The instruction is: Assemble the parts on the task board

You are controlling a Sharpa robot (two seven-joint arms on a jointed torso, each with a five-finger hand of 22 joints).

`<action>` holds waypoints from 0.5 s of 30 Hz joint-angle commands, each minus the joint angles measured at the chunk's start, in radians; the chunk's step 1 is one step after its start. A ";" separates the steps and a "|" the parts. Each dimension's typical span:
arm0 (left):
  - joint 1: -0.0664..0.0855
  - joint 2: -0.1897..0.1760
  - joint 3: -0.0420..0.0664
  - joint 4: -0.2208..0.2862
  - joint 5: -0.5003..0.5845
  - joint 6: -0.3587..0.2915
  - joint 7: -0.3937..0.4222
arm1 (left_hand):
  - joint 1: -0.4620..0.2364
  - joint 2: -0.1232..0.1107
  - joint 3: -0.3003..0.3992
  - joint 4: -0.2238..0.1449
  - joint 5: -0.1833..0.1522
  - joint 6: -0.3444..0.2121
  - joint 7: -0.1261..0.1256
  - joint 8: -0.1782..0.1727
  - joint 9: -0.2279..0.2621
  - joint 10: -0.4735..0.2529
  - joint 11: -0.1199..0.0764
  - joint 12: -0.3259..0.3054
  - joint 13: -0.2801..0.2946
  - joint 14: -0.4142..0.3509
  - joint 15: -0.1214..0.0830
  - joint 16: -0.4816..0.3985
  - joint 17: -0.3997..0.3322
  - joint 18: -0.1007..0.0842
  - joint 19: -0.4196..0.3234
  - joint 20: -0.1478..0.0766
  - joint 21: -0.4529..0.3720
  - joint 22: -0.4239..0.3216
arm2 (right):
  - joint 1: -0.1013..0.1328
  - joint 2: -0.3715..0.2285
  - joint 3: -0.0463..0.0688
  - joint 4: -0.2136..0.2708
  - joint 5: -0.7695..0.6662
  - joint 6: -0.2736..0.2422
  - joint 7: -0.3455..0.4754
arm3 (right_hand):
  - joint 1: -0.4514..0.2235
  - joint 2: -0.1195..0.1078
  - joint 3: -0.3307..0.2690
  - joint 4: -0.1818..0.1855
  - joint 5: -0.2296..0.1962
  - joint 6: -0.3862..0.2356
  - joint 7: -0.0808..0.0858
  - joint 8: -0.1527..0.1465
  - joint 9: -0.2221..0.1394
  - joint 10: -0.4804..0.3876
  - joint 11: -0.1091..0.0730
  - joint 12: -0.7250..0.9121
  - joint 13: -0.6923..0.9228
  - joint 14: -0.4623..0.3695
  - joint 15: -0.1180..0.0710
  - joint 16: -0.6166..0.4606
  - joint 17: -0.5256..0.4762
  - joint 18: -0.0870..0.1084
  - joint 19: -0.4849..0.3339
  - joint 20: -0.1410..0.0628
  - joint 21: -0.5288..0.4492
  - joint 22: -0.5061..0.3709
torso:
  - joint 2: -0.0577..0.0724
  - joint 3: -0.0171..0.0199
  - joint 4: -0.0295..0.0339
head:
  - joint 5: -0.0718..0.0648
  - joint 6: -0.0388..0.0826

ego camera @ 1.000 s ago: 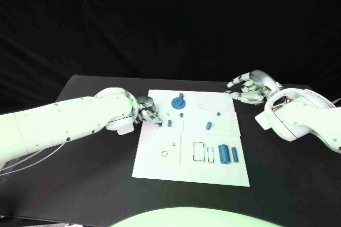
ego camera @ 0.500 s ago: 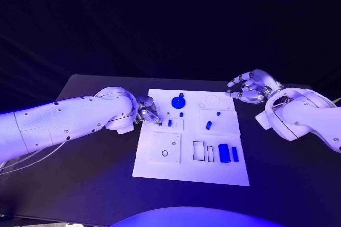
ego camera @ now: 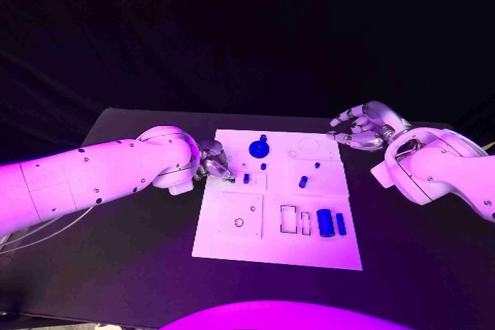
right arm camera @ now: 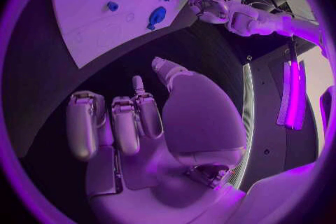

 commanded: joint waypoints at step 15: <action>-0.002 0.008 0.004 -0.017 0.050 0.059 -0.007 | -0.003 -0.002 0.206 -0.215 0.017 0.014 -0.005 0.004 0.001 0.017 -0.001 0.015 0.017 0.097 -0.007 0.005 0.240 -0.010 0.007 -0.005 0.007 0.037 | -0.001 0.001 0.000 0.000 -0.006 0.003 0.011 | -0.011 -0.001 -0.002 0.005 0.006 0.003 -0.004 0.004 -0.002 -0.003 -0.001 -0.004 0.122 0.104 -0.001 0.006 0.263 0.008 0.022 0.002 -0.005 0.169 | 0.000 0.0007 -0.0005 | 0.000 -0.001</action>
